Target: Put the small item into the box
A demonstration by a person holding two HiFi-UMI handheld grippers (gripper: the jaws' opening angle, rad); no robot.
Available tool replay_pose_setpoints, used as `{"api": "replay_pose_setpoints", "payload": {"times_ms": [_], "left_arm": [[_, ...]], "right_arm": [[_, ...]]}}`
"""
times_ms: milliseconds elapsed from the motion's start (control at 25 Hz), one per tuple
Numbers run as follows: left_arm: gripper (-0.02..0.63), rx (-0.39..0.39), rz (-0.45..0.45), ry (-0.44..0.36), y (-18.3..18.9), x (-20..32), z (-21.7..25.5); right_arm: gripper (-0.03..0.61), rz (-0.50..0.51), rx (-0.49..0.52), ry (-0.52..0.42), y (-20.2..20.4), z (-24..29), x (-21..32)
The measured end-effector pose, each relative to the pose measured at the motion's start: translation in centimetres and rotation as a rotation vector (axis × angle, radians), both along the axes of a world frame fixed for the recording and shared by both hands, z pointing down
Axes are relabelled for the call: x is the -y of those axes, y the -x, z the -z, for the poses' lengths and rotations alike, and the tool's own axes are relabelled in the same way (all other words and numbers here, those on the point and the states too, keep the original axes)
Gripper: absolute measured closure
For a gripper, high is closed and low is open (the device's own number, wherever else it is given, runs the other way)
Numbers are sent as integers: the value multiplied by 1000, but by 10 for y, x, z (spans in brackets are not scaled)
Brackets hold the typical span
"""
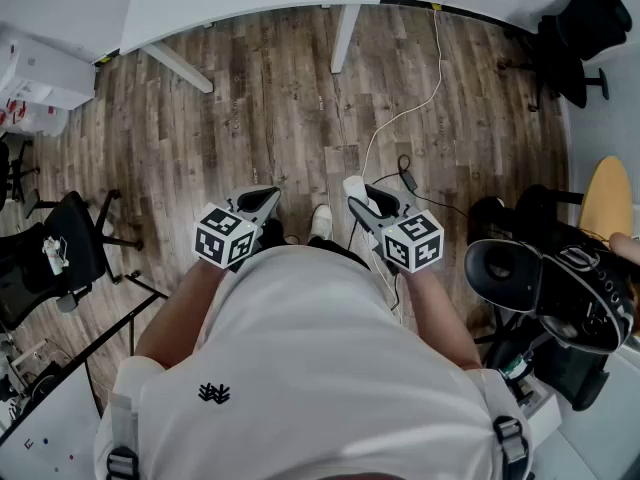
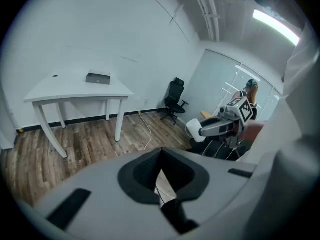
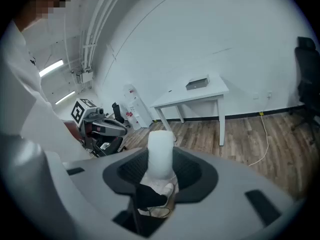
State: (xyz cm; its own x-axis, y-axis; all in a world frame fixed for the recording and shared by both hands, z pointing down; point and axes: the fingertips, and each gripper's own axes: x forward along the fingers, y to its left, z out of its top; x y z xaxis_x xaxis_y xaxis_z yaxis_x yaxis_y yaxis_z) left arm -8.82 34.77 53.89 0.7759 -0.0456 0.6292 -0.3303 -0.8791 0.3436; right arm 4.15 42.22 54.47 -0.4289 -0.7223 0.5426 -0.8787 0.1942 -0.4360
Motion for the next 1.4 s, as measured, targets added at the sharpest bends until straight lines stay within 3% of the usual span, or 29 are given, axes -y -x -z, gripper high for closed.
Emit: {"api": "replay_pose_setpoints", "payload": {"times_ms": [320,600,920,1160,1400], "left_arm": [[606,-14,-29,-31,-28,6,12],[606,-30,28,-21,-27,37,9],[606,-63,-6,-17,-30,135,11],[606,-99,-35,-9,-52,231,17],[606,-121,-15,-19,-37,309,25]], "right_arm": [[417,8,-14,22,-14,-6,-4],[417,39,-6,60,-18,-16,26],[419,-30,-20,98,-28,-10,123],[419,-71,-73,98,-65,2,225],[419,-85,-115,65,-67,17,314]]}}
